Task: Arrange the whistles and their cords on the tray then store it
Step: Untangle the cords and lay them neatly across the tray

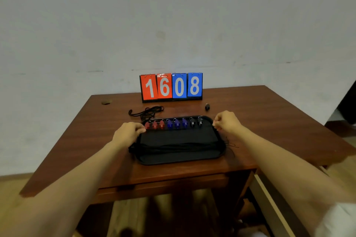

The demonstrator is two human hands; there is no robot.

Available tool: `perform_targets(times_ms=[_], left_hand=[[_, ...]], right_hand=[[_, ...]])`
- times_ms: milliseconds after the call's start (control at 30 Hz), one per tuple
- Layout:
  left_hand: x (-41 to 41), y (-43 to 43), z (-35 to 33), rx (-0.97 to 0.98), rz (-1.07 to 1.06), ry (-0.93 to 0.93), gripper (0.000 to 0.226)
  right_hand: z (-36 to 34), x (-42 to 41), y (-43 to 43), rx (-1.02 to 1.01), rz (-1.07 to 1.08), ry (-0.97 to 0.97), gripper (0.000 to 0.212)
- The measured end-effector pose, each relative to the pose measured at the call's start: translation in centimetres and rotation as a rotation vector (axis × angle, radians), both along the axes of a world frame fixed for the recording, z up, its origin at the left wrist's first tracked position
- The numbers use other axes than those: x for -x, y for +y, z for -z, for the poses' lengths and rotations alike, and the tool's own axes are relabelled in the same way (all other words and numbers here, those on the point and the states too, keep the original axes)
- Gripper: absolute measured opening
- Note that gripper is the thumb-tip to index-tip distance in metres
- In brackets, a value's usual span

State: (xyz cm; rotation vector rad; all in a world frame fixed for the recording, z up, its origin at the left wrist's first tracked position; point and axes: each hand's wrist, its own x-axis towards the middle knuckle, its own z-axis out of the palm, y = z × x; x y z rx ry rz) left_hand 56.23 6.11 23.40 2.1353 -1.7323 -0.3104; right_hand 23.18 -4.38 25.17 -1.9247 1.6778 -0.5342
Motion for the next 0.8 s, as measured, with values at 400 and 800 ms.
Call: perform_targets(times_ms=[400,800], left_hand=[[1.5,0.7,5.5,-0.052,0.023,-0.095,0.028],[2.2,0.2,7.4,-0.012,0.032,-0.230,0.018]], right_hand=[[4.8,3.1,1.4,-0.063,0.186,0.088,0.024],[6.7,3.6,1.9,-0.089,0.163,0.123,0.014]])
